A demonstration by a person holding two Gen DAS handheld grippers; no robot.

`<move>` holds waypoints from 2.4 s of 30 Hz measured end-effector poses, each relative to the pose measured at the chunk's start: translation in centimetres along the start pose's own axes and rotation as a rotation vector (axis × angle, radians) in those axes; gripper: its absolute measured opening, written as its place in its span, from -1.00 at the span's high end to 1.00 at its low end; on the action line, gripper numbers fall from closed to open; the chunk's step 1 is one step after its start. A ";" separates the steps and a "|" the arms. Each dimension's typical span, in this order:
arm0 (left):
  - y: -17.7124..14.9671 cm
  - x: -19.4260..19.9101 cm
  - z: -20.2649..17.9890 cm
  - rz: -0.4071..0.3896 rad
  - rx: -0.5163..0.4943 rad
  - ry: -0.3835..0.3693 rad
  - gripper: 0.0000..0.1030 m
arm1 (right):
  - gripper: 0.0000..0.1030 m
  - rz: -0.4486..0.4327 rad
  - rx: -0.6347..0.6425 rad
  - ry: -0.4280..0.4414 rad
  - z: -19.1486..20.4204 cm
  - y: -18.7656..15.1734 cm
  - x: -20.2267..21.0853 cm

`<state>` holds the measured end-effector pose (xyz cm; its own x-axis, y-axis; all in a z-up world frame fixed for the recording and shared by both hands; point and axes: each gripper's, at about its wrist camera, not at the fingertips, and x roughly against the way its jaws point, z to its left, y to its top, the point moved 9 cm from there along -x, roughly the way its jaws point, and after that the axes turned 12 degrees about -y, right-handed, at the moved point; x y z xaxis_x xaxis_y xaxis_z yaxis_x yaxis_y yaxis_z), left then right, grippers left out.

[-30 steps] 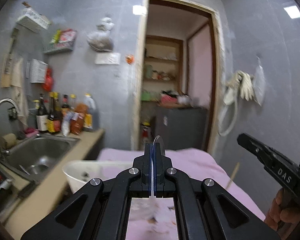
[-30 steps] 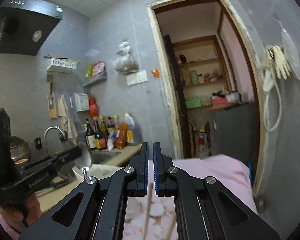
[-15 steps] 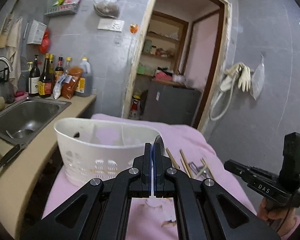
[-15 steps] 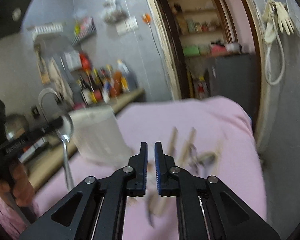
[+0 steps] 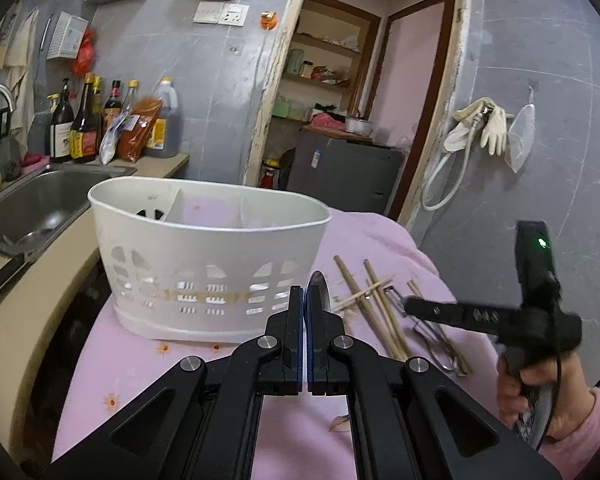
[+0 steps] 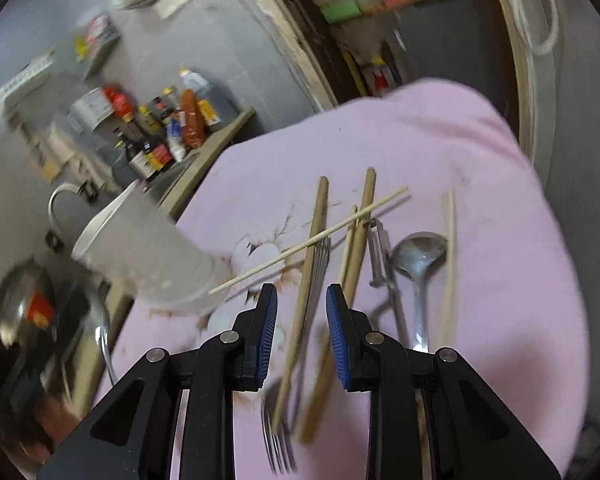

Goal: Organize utensils

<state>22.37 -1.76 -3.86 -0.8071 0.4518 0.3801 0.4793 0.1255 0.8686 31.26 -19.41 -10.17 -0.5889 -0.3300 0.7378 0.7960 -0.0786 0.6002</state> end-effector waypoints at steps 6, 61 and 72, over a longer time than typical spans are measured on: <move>-0.4 -0.6 1.2 0.030 0.032 0.013 1.00 | 0.54 0.087 -0.119 0.003 -0.3 1.5 -3.4; 16.0 9.0 10.5 -0.390 -0.106 0.465 1.00 | 0.89 -0.993 0.127 0.161 17.0 11.5 13.6; 14.2 6.1 14.5 -0.380 -0.069 0.544 1.00 | 0.90 -1.121 0.137 0.060 19.8 12.3 11.4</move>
<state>29.24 15.54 6.17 -0.9830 -0.1255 0.1340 0.1187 0.1230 0.9853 31.59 -5.51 11.78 -0.9504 -0.1828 -0.2517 -0.2011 -0.2563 0.9454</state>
